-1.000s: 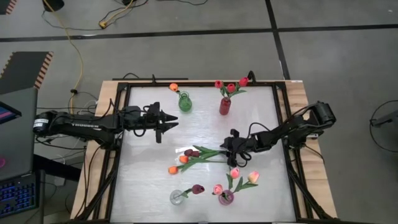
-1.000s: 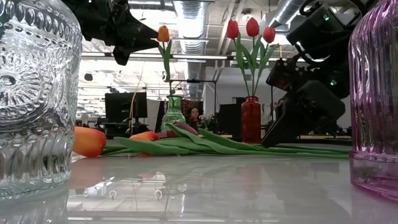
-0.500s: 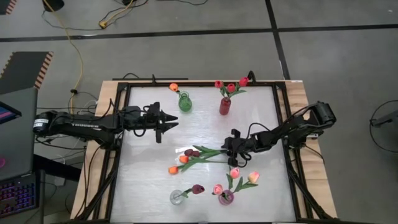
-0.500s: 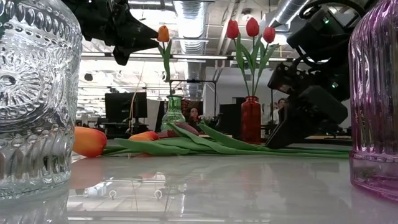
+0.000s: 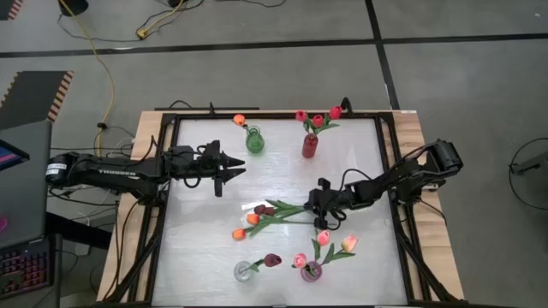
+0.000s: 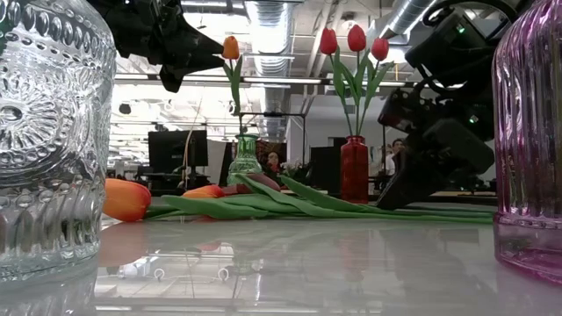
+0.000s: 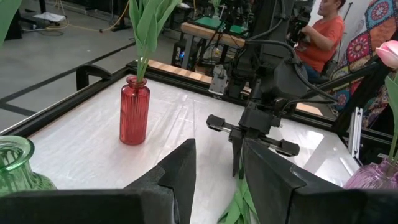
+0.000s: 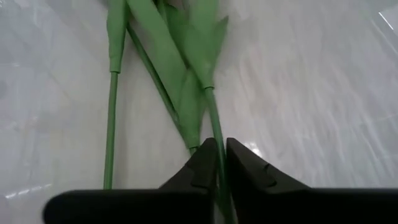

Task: Sort flowers into vase by color
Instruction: Put the dark red flower into the transparent vase

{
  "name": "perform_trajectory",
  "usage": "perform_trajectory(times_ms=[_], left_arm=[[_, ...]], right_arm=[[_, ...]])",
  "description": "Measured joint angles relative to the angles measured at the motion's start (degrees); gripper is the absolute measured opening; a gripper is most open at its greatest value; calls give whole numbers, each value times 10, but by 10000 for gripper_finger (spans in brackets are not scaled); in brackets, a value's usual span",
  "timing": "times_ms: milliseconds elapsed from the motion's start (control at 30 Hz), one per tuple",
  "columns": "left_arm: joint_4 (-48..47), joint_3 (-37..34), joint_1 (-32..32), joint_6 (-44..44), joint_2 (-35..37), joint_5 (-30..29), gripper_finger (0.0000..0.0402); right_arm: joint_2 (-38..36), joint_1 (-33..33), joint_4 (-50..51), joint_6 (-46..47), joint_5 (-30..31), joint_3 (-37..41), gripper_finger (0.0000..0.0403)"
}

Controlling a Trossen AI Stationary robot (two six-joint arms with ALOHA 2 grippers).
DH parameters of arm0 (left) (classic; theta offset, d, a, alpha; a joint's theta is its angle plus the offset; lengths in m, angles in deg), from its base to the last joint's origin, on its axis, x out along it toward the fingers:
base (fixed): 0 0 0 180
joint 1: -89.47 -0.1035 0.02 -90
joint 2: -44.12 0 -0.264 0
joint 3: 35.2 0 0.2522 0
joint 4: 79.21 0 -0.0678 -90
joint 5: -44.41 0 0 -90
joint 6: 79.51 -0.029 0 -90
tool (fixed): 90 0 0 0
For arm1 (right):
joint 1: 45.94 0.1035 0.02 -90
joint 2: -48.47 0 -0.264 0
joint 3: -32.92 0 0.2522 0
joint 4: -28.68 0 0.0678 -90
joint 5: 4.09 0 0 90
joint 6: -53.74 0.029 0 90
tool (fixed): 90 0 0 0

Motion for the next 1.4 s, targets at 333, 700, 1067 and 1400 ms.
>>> perform_trajectory(times_ms=[333,700,1067,1400], left_arm=[[2,0,0,-8,8,0,118],[2,0,0,-37,61,2,118],[0,0,0,-37,85,7,118],[8,0,1,-11,44,38,119]], right_arm=[[-4,0,-32,-4,14,0,27],[-56,0,-33,-65,69,-33,29],[-65,-7,-34,-125,198,-86,30],[-64,-33,-35,-172,213,-129,31]])
